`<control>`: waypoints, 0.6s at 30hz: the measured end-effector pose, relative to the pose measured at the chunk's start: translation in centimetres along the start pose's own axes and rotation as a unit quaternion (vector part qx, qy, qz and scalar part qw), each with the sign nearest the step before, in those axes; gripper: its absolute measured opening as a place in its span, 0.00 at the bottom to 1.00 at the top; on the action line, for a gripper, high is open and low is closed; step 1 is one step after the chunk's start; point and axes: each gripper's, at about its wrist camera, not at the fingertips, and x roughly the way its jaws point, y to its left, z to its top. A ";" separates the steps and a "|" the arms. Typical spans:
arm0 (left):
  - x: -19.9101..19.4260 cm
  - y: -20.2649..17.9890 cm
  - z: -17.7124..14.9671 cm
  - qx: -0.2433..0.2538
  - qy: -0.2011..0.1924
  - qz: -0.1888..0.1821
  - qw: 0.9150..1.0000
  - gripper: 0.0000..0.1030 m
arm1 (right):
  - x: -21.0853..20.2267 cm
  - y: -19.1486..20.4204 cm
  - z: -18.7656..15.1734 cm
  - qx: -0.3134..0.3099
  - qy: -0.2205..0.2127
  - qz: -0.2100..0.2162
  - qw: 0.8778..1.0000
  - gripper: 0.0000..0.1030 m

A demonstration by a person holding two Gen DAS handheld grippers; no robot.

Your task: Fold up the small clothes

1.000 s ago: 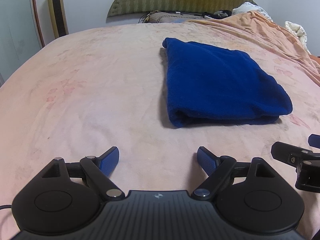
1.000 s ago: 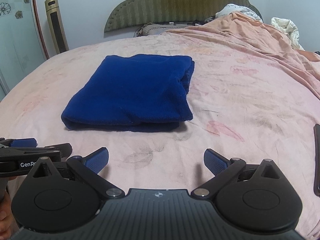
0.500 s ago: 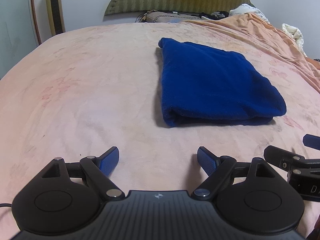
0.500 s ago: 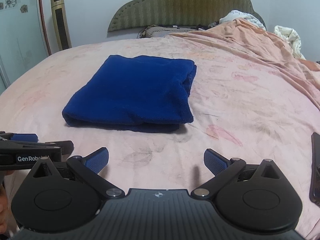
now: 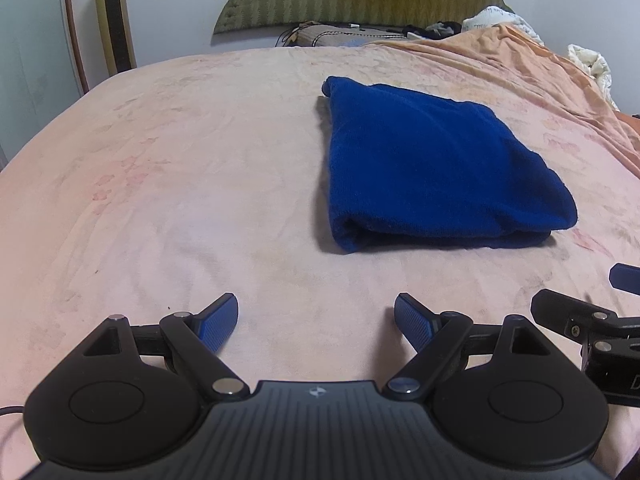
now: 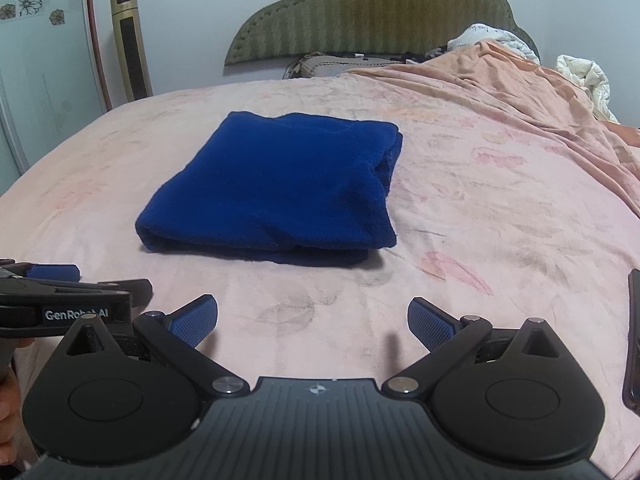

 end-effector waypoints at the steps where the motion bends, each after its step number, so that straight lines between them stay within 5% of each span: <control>1: 0.0 0.1 0.0 -0.001 0.000 0.000 1.000 0.83 | 0.0 0.0 0.0 0.000 -0.001 0.000 1.000 1.00; 18: -0.2 -0.1 0.2 -0.008 -0.001 0.013 1.000 0.83 | -0.6 -0.5 0.0 0.001 -0.007 0.001 1.000 1.00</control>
